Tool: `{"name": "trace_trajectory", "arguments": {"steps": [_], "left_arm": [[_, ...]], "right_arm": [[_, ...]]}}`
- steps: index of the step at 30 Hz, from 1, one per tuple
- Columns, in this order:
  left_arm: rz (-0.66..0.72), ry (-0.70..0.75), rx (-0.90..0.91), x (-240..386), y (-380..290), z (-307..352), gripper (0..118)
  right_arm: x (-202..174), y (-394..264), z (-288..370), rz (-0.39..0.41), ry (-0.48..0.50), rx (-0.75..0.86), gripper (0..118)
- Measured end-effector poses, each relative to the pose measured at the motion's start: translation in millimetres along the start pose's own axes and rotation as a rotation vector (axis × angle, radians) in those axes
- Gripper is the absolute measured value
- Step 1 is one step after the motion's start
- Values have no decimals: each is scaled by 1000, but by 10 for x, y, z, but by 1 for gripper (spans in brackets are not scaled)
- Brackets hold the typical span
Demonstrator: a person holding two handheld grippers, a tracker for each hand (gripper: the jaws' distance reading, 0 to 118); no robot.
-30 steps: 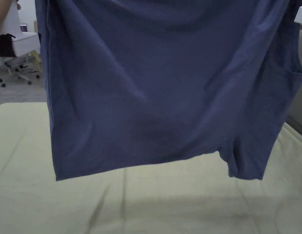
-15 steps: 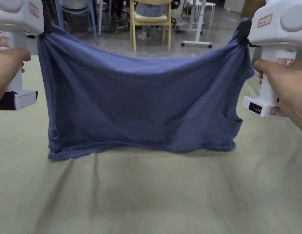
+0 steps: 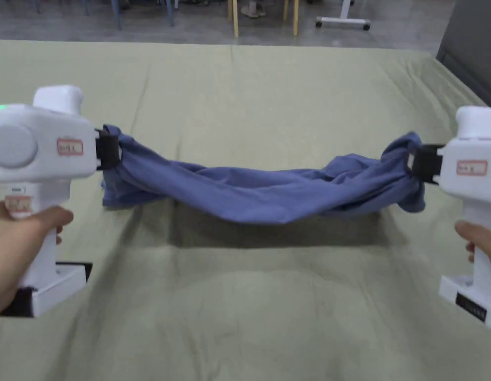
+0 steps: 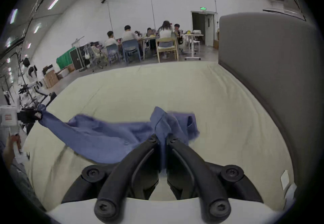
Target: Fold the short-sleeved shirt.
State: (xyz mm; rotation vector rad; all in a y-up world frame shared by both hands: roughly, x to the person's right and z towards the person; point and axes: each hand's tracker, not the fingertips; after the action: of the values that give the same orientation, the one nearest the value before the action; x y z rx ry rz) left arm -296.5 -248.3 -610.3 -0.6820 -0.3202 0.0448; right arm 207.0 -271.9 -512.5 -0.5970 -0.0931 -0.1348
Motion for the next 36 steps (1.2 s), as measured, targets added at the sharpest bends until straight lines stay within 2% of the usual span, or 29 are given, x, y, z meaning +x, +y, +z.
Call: {"name": "trace_trajectory", "arguments": {"steps": [4,9,11,16,21,27,28,29,30,31,33,36], "left_arm": [[-2,39,-25,-14,-553,327,2],[-15,43,-68,116,-1174,916,2],[-15,45,-78,175,-1379,1138,2],[-59,71,-148,305,-1812,1525,2],[-29,90,-212,268,-2151,1423,2],[-61,162,-267,245,-2250,1009,2],[-23,152,-272,192,-2252,969,22],[39,136,-285,133,-2265,932,83],[92,148,-322,82,-2276,902,96],[125,141,-353,35,-2299,890,95],[111,143,-312,-5,-2341,1027,95],[81,223,-284,34,-2365,1479,95]], "right_arm": [[85,-621,433,-58,10,-47,8],[136,-1329,1119,-92,5,-68,8],[173,-1538,1380,-122,12,-79,8],[361,-1883,1744,-137,-10,-116,8],[548,-2088,1820,-175,-38,-144,7],[551,-2179,1625,-171,-65,-161,6],[546,-2200,1594,-176,-64,-164,7],[552,-2209,1570,-181,-64,-166,31],[552,-2200,1546,-176,-97,-194,76],[569,-2197,1527,-180,-123,-237,107],[610,-2251,1538,-196,-65,-301,111],[540,-2218,1859,-190,-98,-266,112]]}}
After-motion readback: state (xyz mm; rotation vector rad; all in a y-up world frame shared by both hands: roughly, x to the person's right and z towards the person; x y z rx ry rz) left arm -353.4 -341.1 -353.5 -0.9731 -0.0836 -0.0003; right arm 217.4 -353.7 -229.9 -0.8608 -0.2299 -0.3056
